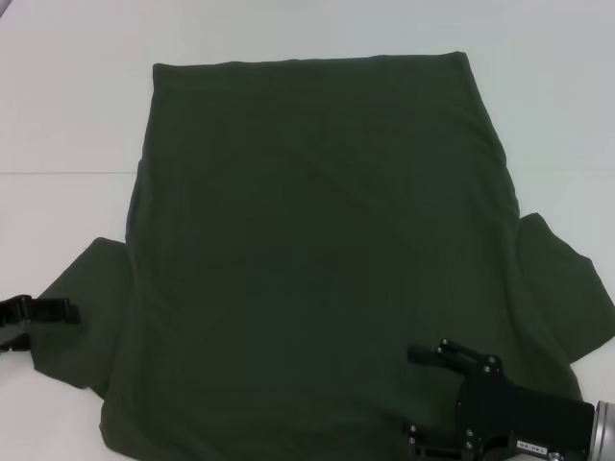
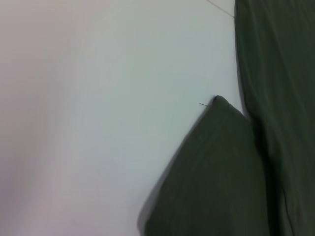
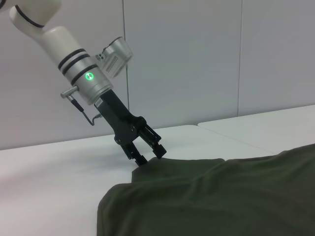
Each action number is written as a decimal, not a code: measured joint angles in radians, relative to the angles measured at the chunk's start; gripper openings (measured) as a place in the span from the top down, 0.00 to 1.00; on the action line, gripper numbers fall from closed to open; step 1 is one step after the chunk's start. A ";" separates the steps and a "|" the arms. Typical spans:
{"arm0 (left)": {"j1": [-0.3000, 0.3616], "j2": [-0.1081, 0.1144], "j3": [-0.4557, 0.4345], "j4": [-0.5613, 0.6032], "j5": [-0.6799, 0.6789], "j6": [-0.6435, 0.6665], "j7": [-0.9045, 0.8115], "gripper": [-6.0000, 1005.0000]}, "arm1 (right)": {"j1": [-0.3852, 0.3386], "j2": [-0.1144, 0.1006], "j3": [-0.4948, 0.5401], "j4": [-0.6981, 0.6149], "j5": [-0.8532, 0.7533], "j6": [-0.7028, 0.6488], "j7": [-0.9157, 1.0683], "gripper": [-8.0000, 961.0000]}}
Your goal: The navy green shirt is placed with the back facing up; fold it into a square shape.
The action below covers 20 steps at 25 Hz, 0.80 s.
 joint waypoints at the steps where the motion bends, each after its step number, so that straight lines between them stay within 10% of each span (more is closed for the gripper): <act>1: 0.000 0.000 0.000 0.000 0.000 0.000 0.000 0.15 | 0.000 0.000 0.000 0.000 0.000 0.000 0.000 0.05; 20: -0.002 0.006 -0.004 0.011 0.025 -0.001 -0.016 0.16 | 0.000 0.000 0.000 0.000 0.000 0.000 0.000 0.05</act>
